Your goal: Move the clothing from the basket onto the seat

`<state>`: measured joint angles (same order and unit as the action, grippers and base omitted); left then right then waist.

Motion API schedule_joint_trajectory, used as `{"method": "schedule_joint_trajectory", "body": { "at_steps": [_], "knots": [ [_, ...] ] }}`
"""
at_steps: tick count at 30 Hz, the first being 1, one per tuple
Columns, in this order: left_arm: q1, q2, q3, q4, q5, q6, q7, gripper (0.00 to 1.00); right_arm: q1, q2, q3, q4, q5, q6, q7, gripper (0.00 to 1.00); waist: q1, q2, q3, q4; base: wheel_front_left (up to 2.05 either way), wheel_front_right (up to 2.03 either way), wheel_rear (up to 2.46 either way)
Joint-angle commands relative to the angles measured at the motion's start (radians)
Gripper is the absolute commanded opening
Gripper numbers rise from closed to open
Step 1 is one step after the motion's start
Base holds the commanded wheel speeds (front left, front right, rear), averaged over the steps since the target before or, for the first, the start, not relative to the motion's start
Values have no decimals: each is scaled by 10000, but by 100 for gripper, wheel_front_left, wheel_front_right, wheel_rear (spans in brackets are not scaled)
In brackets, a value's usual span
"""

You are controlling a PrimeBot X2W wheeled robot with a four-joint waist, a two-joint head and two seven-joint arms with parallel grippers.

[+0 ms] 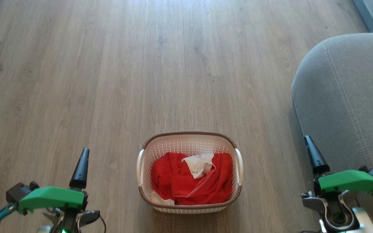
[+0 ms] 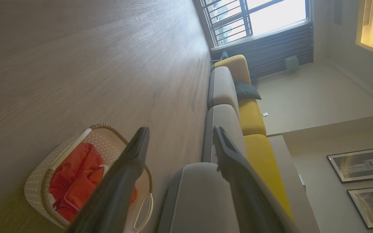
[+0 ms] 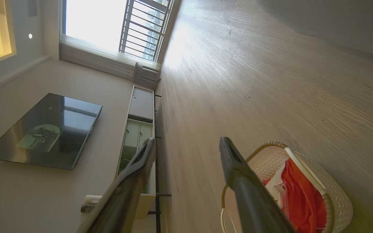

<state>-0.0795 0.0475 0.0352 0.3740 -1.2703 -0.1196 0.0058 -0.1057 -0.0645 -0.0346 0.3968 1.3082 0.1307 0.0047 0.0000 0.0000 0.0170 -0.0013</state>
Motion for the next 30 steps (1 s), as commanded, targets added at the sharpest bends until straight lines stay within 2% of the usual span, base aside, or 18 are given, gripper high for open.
{"method": "schedule_joint_trajectory", "body": {
  "at_steps": [1, 30],
  "knots": [
    [-624, 221, 76, -367, 326, -35, -161, 100, -661, -193, 127, -245, -313, 0, -131, 100, 0, 0, 6, 1, 0, 0, 0],
    [-1456, 497, -94, -128, 4967, -62, -1040, 100, -1888, -374, 774, 584, -4653, 0, -1017, 100, 0, 0, 144, -7, 0, 0, 0]
  ]
}}
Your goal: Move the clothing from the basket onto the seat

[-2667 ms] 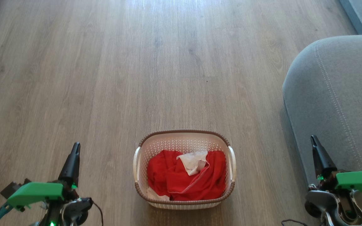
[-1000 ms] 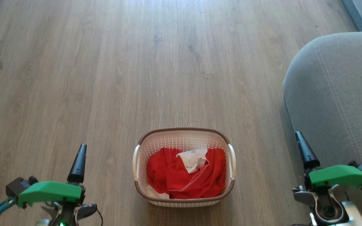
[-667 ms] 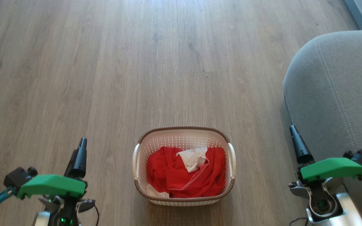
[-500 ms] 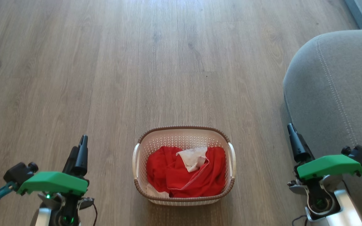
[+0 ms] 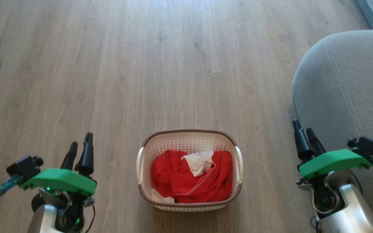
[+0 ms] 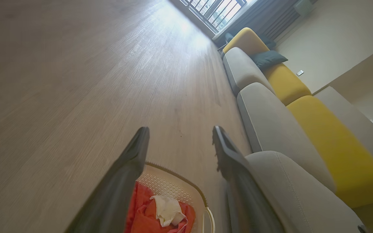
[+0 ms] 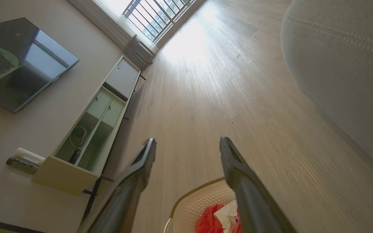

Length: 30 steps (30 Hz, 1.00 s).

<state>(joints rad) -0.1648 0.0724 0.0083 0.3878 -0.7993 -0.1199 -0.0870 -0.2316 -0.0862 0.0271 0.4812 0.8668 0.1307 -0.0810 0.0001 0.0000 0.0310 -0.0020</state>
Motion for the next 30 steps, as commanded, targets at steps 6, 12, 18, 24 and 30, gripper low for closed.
{"method": "schedule_joint_trajectory", "body": {
  "at_steps": [6, 12, 18, 24, 30],
  "knots": [
    [-750, 301, 177, -171, 970, -62, -259, 100, -840, -152, 223, -116, -886, 0, -307, 100, -1, 0, 35, -8, 0, 0, 0],
    [-911, 362, 165, -55, 1750, -68, -434, 100, -1070, -173, 327, 61, -1608, 0, -484, 100, -1, 0, 45, -14, 0, 0, 0],
    [-1093, 402, 168, 50, 2557, -73, -610, 100, -1327, -212, 441, 201, -2322, 0, -661, 100, -1, 0, 82, -18, 0, 0, 0],
    [-1291, 415, 198, 165, 3383, -78, -786, 100, -1596, -253, 555, 307, -3014, 0, -838, 100, -1, 0, 144, -9, 0, 0, 0],
    [-1469, 433, 251, 257, 4183, -82, -961, 100, -1835, -283, 638, 413, -3715, 0, -1014, 100, -1, 0, 175, -1, 0, 0, 0]
  ]
}}
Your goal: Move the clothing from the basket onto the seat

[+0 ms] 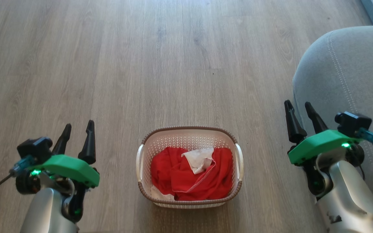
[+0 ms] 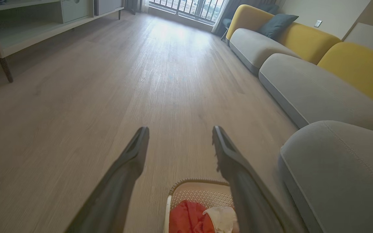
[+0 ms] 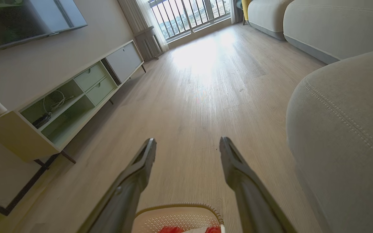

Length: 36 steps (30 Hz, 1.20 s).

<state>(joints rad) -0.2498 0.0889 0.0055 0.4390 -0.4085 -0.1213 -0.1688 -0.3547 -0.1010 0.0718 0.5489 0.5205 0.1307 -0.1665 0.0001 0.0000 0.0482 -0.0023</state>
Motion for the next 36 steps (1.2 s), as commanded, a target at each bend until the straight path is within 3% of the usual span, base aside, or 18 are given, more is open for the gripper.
{"method": "schedule_joint_trajectory", "body": {
  "at_steps": [1, 28, 36],
  "knots": [
    [-647, 275, 285, -246, 412, -70, -171, 100, -645, -140, 202, -247, -372, 0, -189, 100, -1, 0, 10, 3, 0, 0, 0],
    [-1392, 298, 534, -196, 3618, -68, -929, 100, -1678, -162, 230, 229, -3559, 0, -952, 100, -1, 0, 262, -22, 0, 0, 0],
    [-1393, 233, 670, -199, 3573, -75, -929, 100, -1651, -105, -88, 209, -3704, 0, -952, 100, -1, 0, 310, -20, 0, 0, 0]
  ]
}}
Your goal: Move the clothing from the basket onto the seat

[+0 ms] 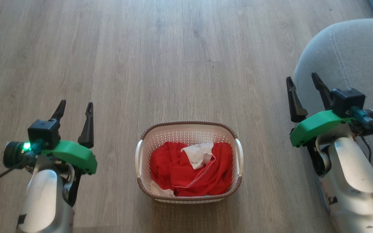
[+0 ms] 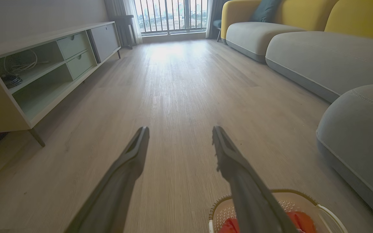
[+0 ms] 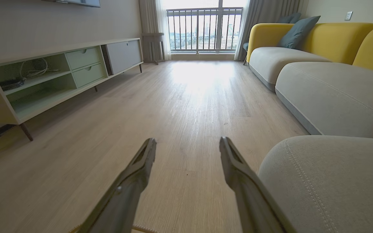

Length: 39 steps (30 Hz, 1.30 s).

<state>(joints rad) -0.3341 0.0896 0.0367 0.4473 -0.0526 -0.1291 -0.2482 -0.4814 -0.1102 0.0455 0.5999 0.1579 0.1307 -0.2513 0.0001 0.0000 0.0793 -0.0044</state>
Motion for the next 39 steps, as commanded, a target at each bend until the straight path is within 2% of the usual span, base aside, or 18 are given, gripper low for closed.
{"method": "schedule_joint_trajectory", "body": {
  "at_steps": [1, 10, 17, 24, 26, 34, 39],
  "knots": [
    [-552, 220, 376, -280, 12, 3, -136, 100, -379, -5, 144, -308, -92, 0, -105, 100, -1, 0, 8, -2, 0, 0, 0],
    [-577, 139, 378, -365, -11, -4, -136, 100, -476, 90, -36, -506, -166, 0, -105, 100, -1, 0, 299, -58, 0, 0, 0],
    [-804, 91, 113, -516, -285, -12, -136, 100, -893, 217, -234, -1248, -327, 0, -105, 100, -1, 0, 1461, -186, 0, 0, 0],
    [-1229, 150, -896, -524, -943, -14, -136, 100, -1605, 461, -429, -2441, -644, 0, -105, 100, -1, 0, 3418, -467, 0, 0, 0],
    [-1276, 158, -1094, -508, -1029, -14, -136, 100, -1703, 483, -453, -2566, -688, 0, -105, 100, -1, 0, 3658, -514, 0, 0, 0],
    [-1873, 388, -3031, -200, -1853, -14, -136, 100, -2515, 585, -591, -3431, -928, 0, -105, 100, -1, 0, 5595, -956, 0, 0, 0],
    [-2376, 795, -4564, -9, -2572, -15, -136, 100, -3029, 595, -444, -3795, -697, 0, -105, 100, -1, 0, 6685, -1324, 0, 0, 0]
  ]
}}
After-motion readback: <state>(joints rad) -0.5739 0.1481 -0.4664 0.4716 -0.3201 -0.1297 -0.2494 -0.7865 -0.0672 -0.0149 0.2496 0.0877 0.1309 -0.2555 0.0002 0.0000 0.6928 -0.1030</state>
